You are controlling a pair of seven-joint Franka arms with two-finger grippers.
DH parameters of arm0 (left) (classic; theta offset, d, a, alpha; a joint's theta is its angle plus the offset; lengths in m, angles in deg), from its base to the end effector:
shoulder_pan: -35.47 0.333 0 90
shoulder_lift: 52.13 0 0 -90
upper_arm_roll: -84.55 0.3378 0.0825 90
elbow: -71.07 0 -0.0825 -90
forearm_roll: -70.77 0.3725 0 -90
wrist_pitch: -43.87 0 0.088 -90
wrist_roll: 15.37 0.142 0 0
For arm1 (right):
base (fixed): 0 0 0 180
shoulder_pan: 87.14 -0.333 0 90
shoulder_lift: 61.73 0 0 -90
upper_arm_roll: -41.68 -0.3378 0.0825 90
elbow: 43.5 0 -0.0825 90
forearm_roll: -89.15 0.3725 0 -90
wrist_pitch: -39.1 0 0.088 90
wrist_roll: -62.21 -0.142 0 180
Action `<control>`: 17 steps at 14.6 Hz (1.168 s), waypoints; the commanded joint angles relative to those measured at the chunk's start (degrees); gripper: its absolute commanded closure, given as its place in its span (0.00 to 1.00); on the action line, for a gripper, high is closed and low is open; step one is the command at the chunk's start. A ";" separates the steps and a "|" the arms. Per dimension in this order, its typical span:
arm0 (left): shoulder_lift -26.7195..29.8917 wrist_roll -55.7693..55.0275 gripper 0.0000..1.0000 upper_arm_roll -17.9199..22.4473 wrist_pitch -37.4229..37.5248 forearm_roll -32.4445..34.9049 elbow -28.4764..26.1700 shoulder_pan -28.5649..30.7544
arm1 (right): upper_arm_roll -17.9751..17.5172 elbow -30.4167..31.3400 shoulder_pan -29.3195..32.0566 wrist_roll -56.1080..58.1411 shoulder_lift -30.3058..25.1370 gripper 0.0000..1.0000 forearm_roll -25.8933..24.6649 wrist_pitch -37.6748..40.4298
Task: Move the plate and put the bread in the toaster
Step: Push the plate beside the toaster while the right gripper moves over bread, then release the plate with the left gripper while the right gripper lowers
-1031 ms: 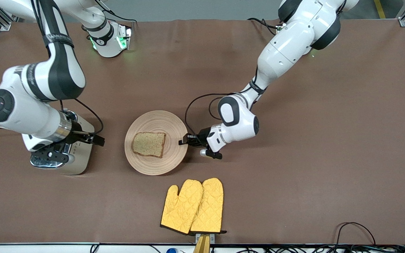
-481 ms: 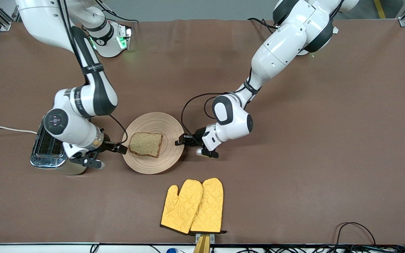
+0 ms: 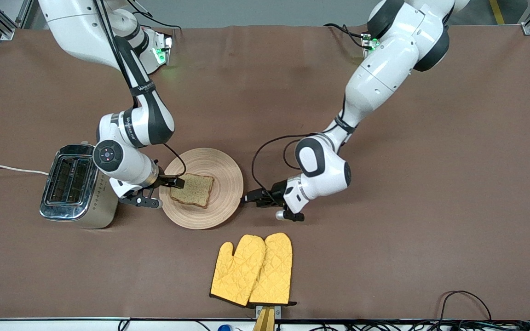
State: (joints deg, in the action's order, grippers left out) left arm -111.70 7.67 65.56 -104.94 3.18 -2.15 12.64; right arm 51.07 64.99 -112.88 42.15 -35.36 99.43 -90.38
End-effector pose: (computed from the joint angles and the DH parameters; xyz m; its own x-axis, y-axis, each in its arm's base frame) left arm 0.6376 -0.4698 0.1540 0.9967 0.0804 0.0121 0.0342 -0.5496 0.8347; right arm 0.5924 0.1883 0.2486 0.9805 -0.1684 -0.1010 -0.1715 -0.9849 -0.0222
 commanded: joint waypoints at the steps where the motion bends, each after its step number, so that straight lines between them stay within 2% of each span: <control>1: 3.58 -1.86 0.00 0.00 8.42 7.89 -4.02 6.47 | 0.37 2.07 -0.54 -0.42 -1.50 0.13 0.89 -0.42; 4: 6.57 -3.43 0.00 0.09 17.73 14.39 -5.00 12.35 | 0.37 2.16 -0.46 -0.42 -1.06 0.34 0.89 -0.68; 6: 9.38 -7.11 0.00 -0.09 24.94 25.26 -5.61 18.50 | 0.37 2.16 -0.46 -0.42 -0.53 0.36 0.89 -0.86; 8: 12.98 -10.11 0.00 -0.09 31.88 35.46 -5.61 21.94 | 0.37 2.16 -0.46 -0.51 0.08 0.40 0.89 -0.86; 10: 16.76 -10.65 0.00 -0.18 38.04 42.86 -5.53 25.37 | 0.37 2.08 -0.46 -0.42 0.17 0.41 0.89 -0.95; 12: 21.15 -12.22 0.00 0.09 42.44 47.00 -5.88 27.31 | 0.37 2.08 -0.54 -0.51 0.70 0.41 0.89 -1.21; 15: 29.31 -14.43 0.00 -0.09 50.25 61.84 -5.70 28.99 | 0.28 2.08 -0.63 -0.42 0.96 0.41 1.59 -1.30; 17: 35.99 -19.41 0.00 0.00 58.16 67.39 -5.70 28.81 | 0.28 1.99 -0.72 -0.51 1.40 0.41 2.38 -1.30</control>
State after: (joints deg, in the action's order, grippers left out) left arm -84.21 -7.68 65.35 -51.98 65.53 -4.39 41.71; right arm 51.09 66.34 -112.94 42.15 -34.05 100.18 -90.78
